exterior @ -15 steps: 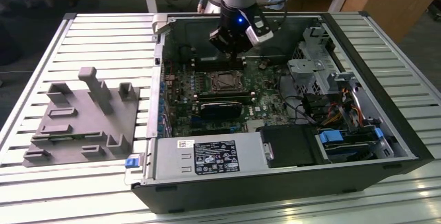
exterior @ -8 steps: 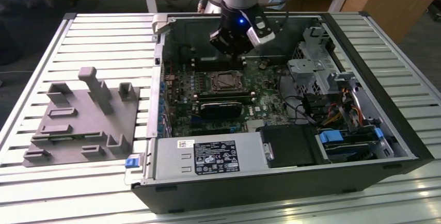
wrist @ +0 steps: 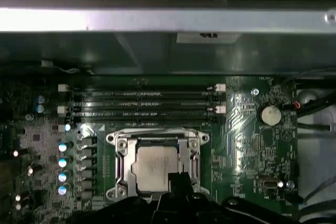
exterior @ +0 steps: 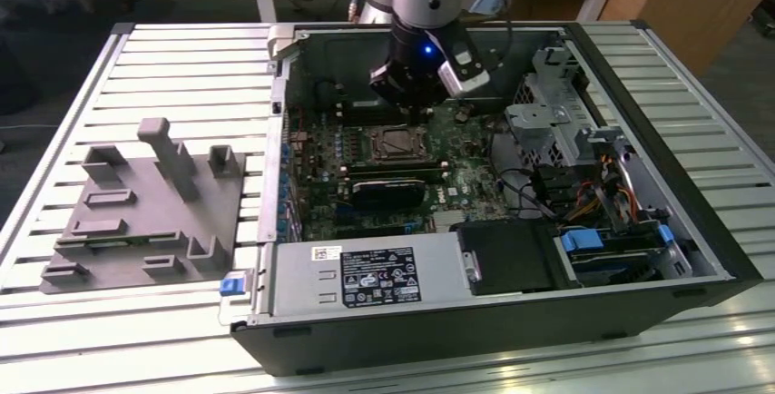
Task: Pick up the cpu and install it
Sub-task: 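Install the second cpu locking lever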
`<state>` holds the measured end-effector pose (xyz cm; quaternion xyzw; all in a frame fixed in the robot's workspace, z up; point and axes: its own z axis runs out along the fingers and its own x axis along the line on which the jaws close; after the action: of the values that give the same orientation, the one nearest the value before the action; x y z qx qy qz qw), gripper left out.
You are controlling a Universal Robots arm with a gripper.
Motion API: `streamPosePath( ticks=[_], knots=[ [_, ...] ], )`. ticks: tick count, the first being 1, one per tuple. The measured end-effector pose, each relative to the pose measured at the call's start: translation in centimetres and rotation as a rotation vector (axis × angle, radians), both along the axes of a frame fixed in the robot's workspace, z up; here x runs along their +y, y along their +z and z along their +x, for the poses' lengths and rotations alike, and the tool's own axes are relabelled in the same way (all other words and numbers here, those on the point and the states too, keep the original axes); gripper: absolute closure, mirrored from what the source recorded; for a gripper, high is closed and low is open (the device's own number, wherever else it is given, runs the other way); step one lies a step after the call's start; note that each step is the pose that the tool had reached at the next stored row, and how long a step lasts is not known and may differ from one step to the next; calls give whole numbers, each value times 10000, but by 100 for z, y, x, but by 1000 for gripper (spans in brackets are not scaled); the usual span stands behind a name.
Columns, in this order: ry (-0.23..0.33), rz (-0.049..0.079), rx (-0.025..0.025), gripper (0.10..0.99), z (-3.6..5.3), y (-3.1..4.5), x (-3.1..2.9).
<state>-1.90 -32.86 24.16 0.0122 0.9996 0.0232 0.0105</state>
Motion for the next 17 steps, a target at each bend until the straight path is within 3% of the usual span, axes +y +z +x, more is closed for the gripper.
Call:
streamPosePath(
  ticks=[4,8,13,17],
  knots=[
    [0,0,47,980,4,0,-104],
    [0,1,101,980,8,-7,-144],
    [0,2,136,980,8,-29,-239],
    [0,1,172,980,8,-39,-271]
  ],
)
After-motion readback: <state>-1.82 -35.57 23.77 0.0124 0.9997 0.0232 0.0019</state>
